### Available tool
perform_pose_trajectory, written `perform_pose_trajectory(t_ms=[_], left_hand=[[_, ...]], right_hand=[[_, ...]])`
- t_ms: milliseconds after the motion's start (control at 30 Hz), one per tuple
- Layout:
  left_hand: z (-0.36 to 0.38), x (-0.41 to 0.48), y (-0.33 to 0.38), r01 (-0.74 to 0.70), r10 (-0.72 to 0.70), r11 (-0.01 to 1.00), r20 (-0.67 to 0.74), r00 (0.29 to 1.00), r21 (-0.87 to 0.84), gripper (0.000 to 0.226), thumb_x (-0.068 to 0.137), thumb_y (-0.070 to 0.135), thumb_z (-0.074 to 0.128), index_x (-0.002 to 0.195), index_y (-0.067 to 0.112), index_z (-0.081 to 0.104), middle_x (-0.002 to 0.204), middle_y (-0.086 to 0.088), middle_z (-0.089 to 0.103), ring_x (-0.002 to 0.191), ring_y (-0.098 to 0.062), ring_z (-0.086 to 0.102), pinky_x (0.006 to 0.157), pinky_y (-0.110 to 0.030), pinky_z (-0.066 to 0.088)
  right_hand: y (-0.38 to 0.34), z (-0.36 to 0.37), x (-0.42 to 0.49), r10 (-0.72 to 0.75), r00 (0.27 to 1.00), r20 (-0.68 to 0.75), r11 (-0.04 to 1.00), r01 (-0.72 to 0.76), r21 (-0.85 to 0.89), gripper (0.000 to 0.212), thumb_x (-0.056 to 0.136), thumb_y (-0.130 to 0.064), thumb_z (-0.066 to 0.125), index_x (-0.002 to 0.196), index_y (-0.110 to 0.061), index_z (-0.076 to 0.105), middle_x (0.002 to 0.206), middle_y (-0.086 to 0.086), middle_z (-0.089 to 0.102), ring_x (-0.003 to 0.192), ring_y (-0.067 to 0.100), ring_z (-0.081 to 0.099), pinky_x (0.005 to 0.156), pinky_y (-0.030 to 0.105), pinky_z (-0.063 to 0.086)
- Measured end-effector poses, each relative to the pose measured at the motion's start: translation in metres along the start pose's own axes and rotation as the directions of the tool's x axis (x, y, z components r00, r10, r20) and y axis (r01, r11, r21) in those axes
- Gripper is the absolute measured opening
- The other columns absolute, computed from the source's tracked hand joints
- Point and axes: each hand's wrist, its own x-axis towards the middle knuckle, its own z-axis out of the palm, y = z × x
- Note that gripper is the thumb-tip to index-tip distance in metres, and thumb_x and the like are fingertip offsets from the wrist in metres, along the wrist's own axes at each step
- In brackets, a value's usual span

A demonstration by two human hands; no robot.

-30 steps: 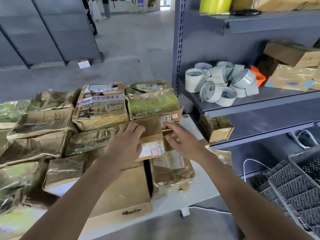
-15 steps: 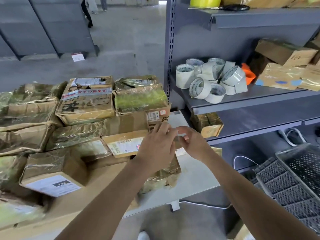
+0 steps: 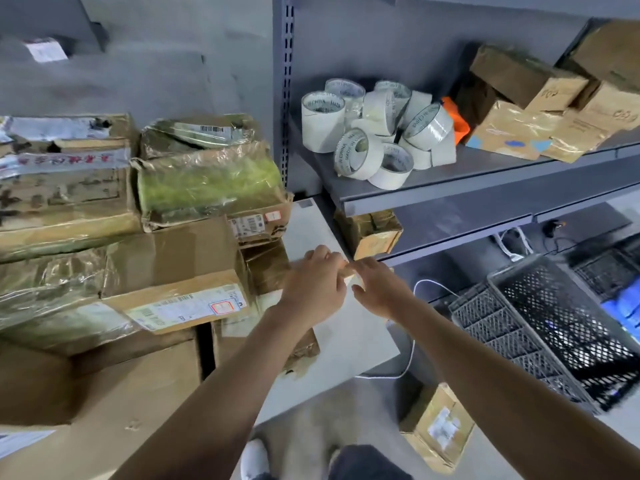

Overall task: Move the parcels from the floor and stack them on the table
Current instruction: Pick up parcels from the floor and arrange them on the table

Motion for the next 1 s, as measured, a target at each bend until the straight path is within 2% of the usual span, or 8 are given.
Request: perform_pose_trajectory(t_ms=[167,267,367,500,633,733,867,1000], left_hand=[[0.019,0.02,0.0,0.146,-0.149,0.979,-0.007,0.989,-0.14,0.028,0.091,0.025,0.051,0.117,0.018,0.055,0.123,0.0,0.049,0.116,-0.018,0.047,0.091,-0.036,0.045],[0.031,0.029,0.005,0.222,-0.23,0.965,-0.043,0.972,-0.142,0.024,0.088,0.02,0.052,0.11,0.013,0.059,0.118,-0.004,0.053,0.112,-0.021,0.05,0.093,-0.032,0.042],[0.044,0.03,0.01,0.351,-0.361,0.92,-0.029,0.932,-0.174,0.027,0.09,0.016,0.052,0.115,0.011,0.059,0.115,-0.008,0.055,0.106,-0.023,0.053,0.088,-0.028,0.042],[0.055,0.032,0.019,0.473,-0.478,0.867,0.002,0.878,-0.157,0.035,0.088,0.016,0.056,0.123,0.014,0.053,0.121,-0.008,0.05,0.112,-0.024,0.05,0.094,-0.033,0.044],[0.048,0.042,0.028,0.521,-0.522,0.848,0.021,0.853,-0.1,0.052,0.084,0.007,0.057,0.133,0.017,0.044,0.131,-0.006,0.044,0.12,-0.028,0.045,0.096,-0.035,0.041],[0.036,0.051,0.034,0.513,-0.511,0.855,0.035,0.859,-0.081,0.066,0.082,0.014,0.065,0.14,0.02,0.035,0.139,-0.005,0.043,0.124,-0.031,0.045,0.1,-0.038,0.04],[0.006,0.045,0.038,0.452,-0.462,0.886,-0.101,0.881,-0.105,0.051,0.078,0.019,0.065,0.126,0.02,0.046,0.116,-0.005,0.06,0.108,-0.029,0.058,0.084,-0.035,0.044],[-0.037,0.036,0.039,0.421,-0.44,0.895,-0.138,0.887,-0.147,0.046,0.076,0.023,0.068,0.118,0.02,0.049,0.111,-0.001,0.06,0.101,-0.025,0.058,0.082,-0.036,0.046]], right_hand=[[0.023,0.02,0.052,-0.097,0.99,0.102,0.986,0.109,-0.124,0.05,0.09,-0.022,0.058,0.138,-0.021,0.044,0.142,0.004,0.042,0.128,0.03,0.044,0.099,0.044,0.045],[0.029,0.036,0.081,-0.163,0.971,0.177,0.969,0.192,-0.157,0.047,0.088,-0.018,0.06,0.132,-0.017,0.046,0.131,0.006,0.048,0.119,0.032,0.051,0.093,0.043,0.05],[0.028,0.05,0.1,-0.234,0.946,0.223,0.945,0.275,-0.176,0.049,0.087,-0.017,0.058,0.133,-0.016,0.044,0.121,0.01,0.051,0.112,0.033,0.054,0.088,0.041,0.05],[0.027,0.044,0.107,-0.289,0.909,0.301,0.904,0.363,-0.226,0.057,0.086,-0.028,0.065,0.135,-0.016,0.04,0.121,0.011,0.053,0.112,0.032,0.053,0.091,0.042,0.049],[0.023,0.013,0.084,-0.393,0.895,0.211,0.853,0.44,-0.281,0.053,0.089,-0.028,0.059,0.136,-0.015,0.038,0.119,0.01,0.049,0.109,0.03,0.053,0.083,0.038,0.048],[0.019,-0.015,0.06,-0.474,0.87,0.136,0.853,0.492,-0.173,0.061,0.087,-0.032,0.06,0.14,-0.014,0.035,0.12,0.011,0.048,0.109,0.031,0.053,0.085,0.041,0.051],[0.016,-0.063,0.046,-0.545,0.838,0.006,0.837,0.545,0.049,0.061,0.085,-0.027,0.066,0.139,-0.021,0.036,0.125,0.005,0.05,0.115,0.027,0.049,0.086,0.042,0.049],[0.002,-0.096,0.04,-0.583,0.806,-0.099,0.79,0.592,0.161,0.065,0.084,-0.024,0.07,0.139,-0.029,0.038,0.134,-0.002,0.049,0.118,0.02,0.05,0.086,0.032,0.042]])
